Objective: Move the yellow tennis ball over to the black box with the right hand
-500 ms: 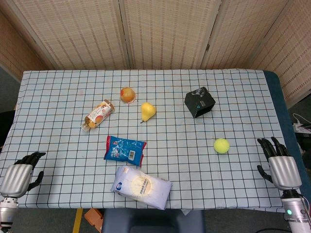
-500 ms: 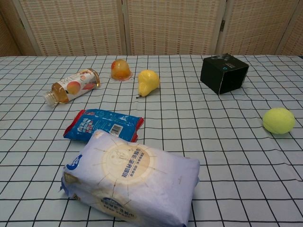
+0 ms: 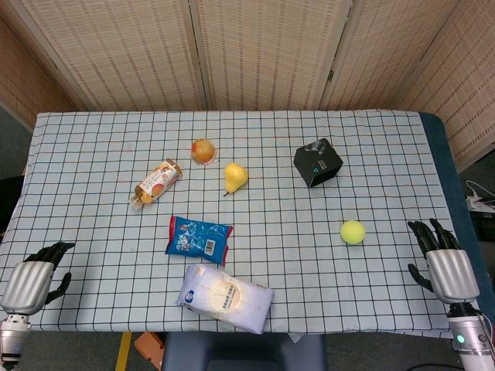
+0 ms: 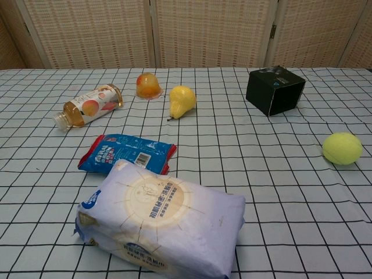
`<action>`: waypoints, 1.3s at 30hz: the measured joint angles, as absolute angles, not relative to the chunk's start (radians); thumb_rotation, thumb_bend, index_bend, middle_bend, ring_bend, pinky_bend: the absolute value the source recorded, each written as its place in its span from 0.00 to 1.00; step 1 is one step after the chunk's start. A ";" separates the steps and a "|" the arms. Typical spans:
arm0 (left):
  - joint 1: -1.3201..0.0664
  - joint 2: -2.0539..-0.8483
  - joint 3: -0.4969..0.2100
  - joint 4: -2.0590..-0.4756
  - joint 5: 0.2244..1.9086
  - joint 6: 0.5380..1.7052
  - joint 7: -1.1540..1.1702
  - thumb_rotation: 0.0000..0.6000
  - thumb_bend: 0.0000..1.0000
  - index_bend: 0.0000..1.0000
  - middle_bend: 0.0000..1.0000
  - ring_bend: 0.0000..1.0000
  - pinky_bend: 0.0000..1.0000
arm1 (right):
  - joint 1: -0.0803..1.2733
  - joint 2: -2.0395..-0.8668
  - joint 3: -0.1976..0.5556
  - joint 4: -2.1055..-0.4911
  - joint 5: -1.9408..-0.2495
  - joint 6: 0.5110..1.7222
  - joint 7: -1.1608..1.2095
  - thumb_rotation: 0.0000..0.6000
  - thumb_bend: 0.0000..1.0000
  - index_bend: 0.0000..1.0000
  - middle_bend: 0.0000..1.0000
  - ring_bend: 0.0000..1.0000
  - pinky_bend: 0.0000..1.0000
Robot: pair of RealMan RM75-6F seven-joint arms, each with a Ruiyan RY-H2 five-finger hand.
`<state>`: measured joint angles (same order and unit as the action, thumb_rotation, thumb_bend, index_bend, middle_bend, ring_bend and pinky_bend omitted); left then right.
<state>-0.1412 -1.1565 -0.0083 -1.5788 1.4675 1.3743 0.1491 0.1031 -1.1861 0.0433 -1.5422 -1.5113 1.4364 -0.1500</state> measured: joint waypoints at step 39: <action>-0.138 -1.132 0.004 -1.621 1.460 1.361 0.174 1.00 0.43 0.21 0.22 0.24 0.43 | 0.229 -1.399 -0.027 -1.141 -1.651 1.292 -0.113 1.00 0.90 1.00 0.93 0.78 1.00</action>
